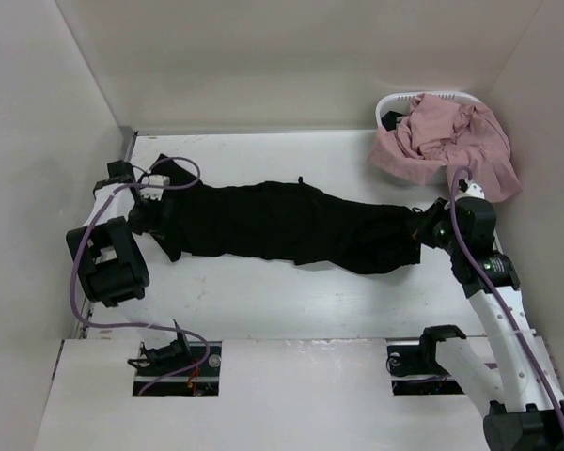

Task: Fold and stack the trousers
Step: Flatten the trousers out

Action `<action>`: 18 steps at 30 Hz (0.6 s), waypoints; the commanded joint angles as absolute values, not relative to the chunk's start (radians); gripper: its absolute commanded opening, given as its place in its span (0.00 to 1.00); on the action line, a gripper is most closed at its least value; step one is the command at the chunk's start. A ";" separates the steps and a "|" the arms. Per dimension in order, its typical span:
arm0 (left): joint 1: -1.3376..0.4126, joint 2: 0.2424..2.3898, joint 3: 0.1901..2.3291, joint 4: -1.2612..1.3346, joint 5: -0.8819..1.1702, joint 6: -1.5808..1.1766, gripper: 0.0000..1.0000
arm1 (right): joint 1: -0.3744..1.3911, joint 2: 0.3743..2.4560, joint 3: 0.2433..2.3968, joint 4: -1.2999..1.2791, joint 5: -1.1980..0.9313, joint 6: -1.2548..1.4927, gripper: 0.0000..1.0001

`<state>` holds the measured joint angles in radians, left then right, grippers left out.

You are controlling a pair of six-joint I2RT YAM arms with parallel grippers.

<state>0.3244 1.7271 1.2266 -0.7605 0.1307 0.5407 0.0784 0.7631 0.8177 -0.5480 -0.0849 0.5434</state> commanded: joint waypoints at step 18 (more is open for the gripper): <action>0.179 1.766 1.066 -0.637 0.054 0.425 0.30 | 0.064 0.810 0.902 -0.449 -0.023 0.571 0.08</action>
